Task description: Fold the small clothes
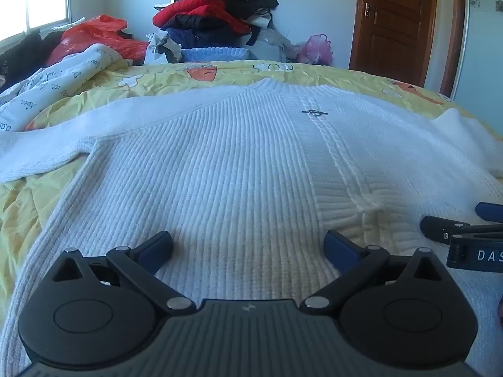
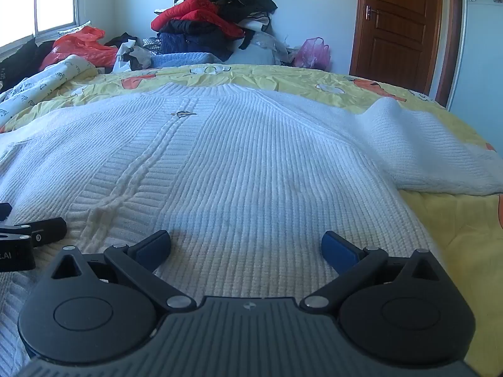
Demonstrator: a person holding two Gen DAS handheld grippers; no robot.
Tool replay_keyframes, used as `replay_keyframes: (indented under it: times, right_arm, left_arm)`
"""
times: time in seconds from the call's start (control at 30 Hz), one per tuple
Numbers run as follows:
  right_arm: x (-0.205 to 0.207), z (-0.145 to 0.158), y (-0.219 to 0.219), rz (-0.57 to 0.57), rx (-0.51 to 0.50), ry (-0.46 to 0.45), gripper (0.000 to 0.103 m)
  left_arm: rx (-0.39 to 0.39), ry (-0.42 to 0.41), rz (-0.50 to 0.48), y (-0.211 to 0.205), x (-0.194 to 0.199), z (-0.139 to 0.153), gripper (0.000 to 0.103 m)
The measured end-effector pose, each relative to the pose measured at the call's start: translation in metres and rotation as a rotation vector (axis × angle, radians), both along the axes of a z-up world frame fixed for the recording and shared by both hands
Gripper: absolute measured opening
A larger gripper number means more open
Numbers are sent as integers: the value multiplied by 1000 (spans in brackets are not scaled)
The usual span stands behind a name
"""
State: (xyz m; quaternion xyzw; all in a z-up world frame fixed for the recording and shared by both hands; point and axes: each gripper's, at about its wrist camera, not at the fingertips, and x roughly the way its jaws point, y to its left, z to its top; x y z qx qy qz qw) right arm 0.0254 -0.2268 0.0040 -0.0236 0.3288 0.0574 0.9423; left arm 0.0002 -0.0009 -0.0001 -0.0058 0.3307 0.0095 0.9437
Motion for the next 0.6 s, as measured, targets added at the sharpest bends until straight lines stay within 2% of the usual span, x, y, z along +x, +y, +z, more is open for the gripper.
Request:
replay_keyframes:
  times: [0.07,0.17,0.6]
  right_arm:
    - [0,0,0,0,3,0,103]
    - [0,0,0,0,2,0,103]
    - [0,0,-1,0,2,0,103]
  left_arm:
    - [35,16,-4,-5,2,-1,103]
    - [8,14,-3,-1,1,0,103]
    - [-3,27,-8,1,0,0,103]
